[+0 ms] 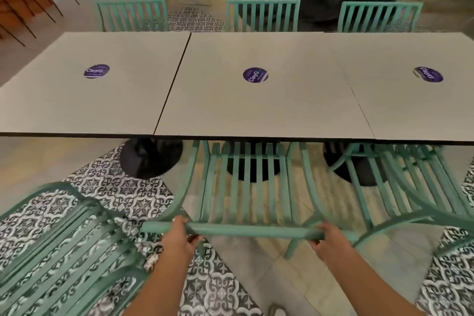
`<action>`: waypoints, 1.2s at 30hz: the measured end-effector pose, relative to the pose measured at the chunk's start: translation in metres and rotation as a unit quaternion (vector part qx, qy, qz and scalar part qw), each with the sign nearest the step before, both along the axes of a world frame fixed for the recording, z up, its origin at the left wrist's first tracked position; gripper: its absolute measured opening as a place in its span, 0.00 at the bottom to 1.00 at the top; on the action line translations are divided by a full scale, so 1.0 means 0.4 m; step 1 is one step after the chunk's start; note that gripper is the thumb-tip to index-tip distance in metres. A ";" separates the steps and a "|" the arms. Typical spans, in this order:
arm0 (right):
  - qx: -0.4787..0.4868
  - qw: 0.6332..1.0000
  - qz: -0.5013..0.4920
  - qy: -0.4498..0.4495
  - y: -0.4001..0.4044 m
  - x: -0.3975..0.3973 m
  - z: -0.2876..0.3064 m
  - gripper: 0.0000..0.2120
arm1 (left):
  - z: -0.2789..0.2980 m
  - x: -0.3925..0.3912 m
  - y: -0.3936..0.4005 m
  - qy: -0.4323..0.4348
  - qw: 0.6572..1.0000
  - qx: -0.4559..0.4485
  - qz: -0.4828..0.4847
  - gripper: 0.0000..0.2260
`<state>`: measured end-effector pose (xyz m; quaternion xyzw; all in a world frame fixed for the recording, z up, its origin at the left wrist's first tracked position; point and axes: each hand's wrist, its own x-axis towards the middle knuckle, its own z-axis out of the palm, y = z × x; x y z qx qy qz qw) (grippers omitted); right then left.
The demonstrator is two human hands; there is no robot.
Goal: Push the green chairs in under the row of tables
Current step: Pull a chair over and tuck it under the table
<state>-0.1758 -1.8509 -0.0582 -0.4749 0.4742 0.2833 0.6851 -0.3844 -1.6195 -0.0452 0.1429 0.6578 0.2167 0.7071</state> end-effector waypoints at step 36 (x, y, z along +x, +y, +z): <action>0.028 0.949 0.291 -0.116 0.080 -0.202 0.001 0.31 | 0.000 -0.201 -0.033 0.054 0.991 0.094 -0.075 0.30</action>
